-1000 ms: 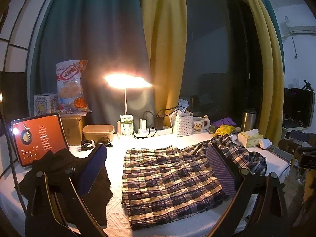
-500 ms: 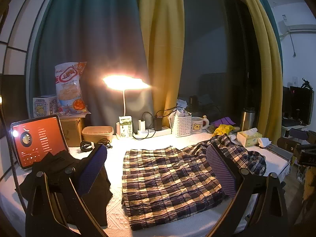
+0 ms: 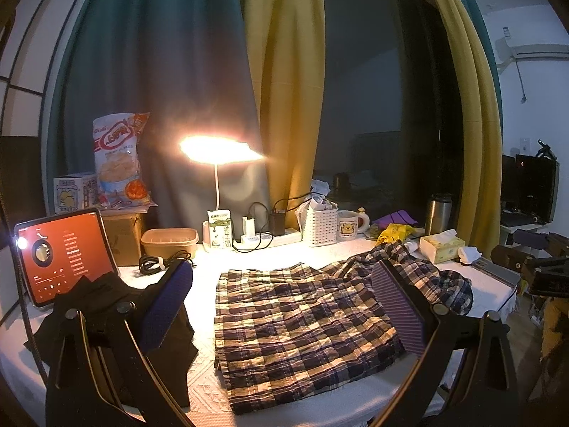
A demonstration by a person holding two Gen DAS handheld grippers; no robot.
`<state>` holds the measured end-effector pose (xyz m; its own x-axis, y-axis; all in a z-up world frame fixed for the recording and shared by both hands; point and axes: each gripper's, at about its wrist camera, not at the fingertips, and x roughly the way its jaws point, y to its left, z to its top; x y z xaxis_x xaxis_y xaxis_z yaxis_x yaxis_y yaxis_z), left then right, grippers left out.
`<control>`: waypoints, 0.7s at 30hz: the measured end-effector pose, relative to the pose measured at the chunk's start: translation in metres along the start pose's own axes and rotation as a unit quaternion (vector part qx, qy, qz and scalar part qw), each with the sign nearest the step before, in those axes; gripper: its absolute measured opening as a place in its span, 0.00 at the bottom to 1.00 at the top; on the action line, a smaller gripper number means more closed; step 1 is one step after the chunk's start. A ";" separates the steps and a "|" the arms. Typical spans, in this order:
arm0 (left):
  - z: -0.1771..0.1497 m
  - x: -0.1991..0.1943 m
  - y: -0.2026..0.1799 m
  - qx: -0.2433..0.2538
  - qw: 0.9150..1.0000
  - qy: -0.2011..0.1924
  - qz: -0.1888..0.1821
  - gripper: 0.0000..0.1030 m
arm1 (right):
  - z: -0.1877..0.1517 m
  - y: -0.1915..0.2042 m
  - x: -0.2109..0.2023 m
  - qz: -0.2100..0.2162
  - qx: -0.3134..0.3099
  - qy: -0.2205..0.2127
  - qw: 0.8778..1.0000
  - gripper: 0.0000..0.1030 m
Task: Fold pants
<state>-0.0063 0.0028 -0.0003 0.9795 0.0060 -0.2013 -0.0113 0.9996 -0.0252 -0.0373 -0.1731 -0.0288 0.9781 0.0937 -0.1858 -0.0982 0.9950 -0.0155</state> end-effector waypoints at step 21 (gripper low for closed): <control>-0.004 0.001 -0.001 0.001 1.000 0.002 -0.001 0.97 | -0.002 0.004 -0.002 0.002 -0.001 0.000 1.000 0.92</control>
<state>-0.0063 0.0018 -0.0042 0.9789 0.0031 -0.2045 -0.0079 0.9997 -0.0228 -0.0395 -0.1695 -0.0305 0.9776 0.0966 -0.1868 -0.1015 0.9947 -0.0167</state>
